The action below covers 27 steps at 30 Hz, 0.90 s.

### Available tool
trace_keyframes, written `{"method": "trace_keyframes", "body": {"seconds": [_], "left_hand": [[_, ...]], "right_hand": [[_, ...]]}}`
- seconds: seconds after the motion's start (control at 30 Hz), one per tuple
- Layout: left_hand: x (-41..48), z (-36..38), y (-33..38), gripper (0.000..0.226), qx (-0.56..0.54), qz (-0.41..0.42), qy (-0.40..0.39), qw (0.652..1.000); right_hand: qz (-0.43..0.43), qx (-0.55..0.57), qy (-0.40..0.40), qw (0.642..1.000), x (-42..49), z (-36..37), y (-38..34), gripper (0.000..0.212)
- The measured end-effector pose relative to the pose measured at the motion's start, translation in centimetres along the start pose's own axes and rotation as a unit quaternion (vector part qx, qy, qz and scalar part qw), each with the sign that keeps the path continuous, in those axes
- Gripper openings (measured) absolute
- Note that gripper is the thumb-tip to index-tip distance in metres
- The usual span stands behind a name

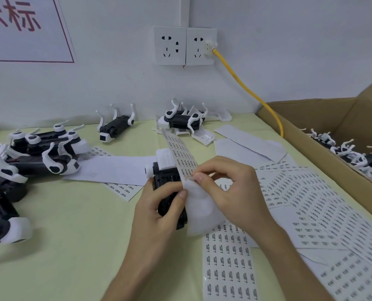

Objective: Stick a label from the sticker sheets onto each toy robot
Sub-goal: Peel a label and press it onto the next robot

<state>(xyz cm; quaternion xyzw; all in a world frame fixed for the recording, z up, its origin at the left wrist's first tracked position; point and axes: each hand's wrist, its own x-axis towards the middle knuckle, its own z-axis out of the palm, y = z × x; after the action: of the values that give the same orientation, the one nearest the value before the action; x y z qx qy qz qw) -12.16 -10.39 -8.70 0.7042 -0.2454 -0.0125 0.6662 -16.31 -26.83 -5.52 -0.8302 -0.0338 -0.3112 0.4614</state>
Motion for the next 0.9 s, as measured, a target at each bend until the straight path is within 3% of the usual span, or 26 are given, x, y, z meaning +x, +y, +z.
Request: {"method": "trace_keyframes", "body": {"seconds": [0.2,0.4,0.57,0.63,0.73,0.9], "left_hand": [[0.2,-0.1,0.3,0.017,0.016,-0.021,0.022,0.999],[0.5,-0.7,0.3,0.018,-0.016,-0.074,0.053,0.996],[0.7,-1.7,0.4,0.02,-0.045,-0.086,0.13,0.987],[0.7,-2.0,1.3,0.007,-0.056,-0.102,0.141,0.983],[0.6,-2.3,2.3,0.036,-0.055,-0.119,0.083,0.988],[0.3,-2.2,3.6,0.038,-0.048,-0.132,-0.021,0.99]], "right_hand": [[0.048,0.043,0.062,0.996,0.1,-0.3,0.2,0.01],[0.09,0.163,0.054,0.981,0.1,0.1,-0.4,0.013],[0.106,0.164,0.052,0.979,0.3,0.1,-0.3,0.014],[0.105,0.159,0.046,0.981,0.1,0.1,-0.3,0.012],[0.081,0.158,0.026,0.984,-0.3,0.5,-0.7,0.011],[0.036,0.131,-0.01,0.991,-0.7,1.3,-1.3,0.008]]}}
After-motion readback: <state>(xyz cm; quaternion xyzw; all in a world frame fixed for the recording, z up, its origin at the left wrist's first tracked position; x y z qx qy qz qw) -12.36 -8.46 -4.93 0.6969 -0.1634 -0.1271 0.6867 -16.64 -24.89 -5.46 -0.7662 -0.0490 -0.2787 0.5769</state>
